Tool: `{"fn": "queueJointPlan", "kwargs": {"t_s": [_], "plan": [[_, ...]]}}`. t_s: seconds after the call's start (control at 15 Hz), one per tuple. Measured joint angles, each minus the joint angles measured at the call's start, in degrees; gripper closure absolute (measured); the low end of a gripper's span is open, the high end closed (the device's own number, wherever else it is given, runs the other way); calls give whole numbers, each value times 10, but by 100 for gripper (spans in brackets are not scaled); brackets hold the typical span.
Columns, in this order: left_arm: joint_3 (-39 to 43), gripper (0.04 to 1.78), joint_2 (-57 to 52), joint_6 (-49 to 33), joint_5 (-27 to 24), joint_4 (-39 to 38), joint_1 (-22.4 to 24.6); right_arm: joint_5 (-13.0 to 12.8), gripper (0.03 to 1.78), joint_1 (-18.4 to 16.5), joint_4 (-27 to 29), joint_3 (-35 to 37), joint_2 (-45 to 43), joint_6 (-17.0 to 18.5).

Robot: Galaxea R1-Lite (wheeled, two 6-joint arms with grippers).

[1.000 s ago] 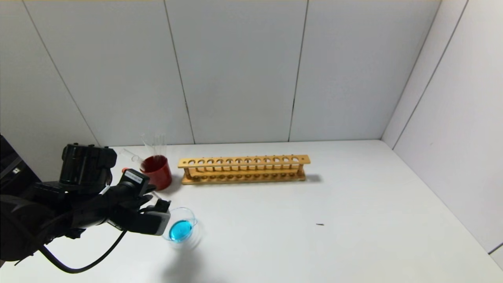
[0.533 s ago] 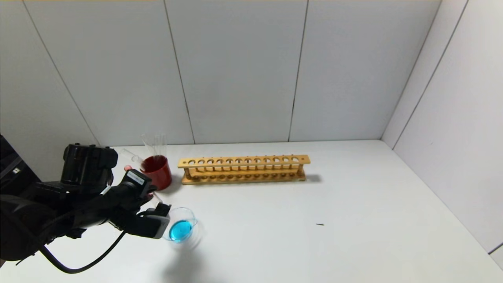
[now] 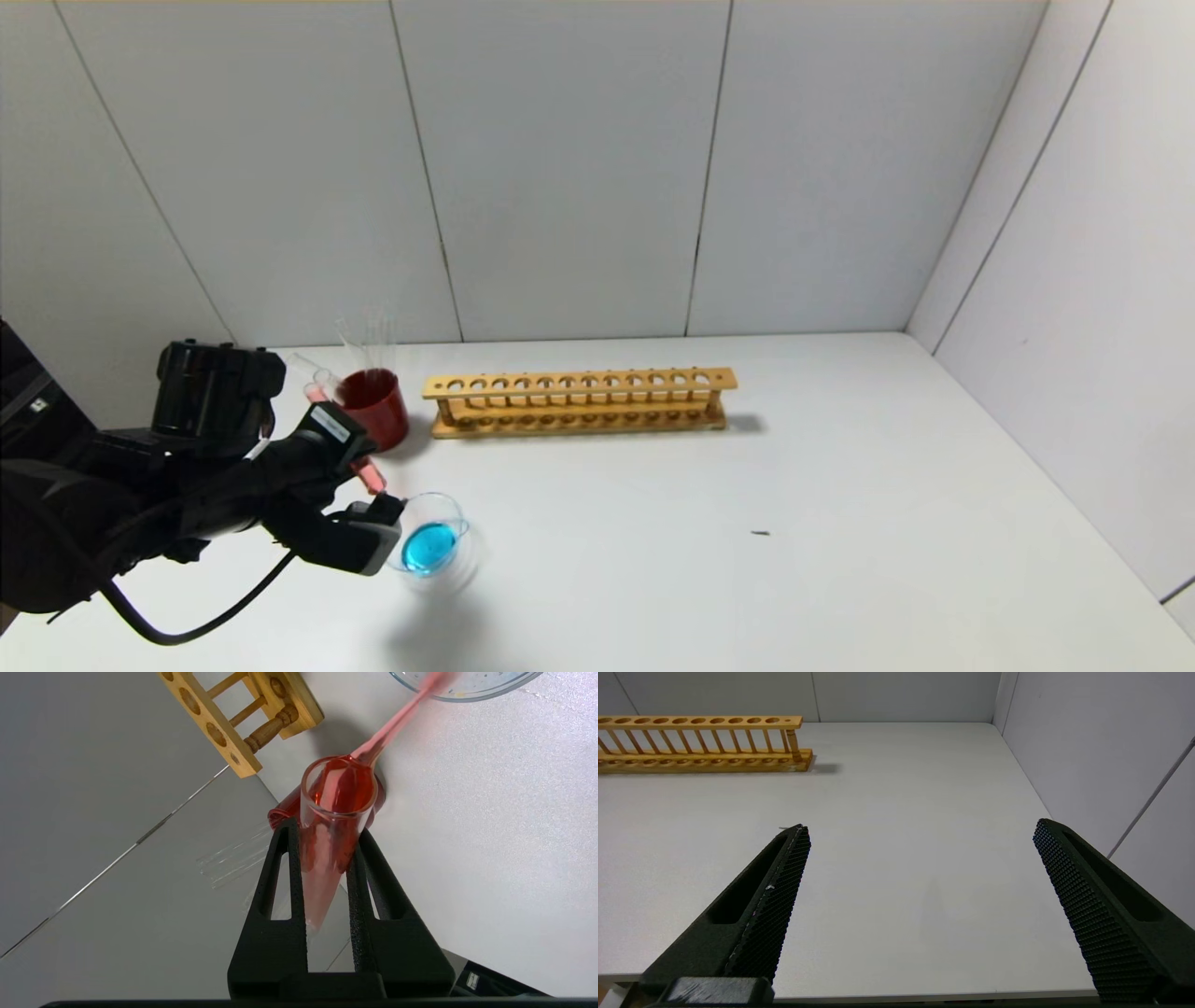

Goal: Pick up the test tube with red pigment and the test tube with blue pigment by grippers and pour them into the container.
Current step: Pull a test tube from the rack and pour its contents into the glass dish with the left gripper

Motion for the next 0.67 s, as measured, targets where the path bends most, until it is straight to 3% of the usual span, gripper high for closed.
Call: {"fn": "queueJointPlan", "kwargs": {"t_s": [0.67], "plan": [[-14,151,32,26,9,-3,-2,0,6,0,0,0,0,0]]}}
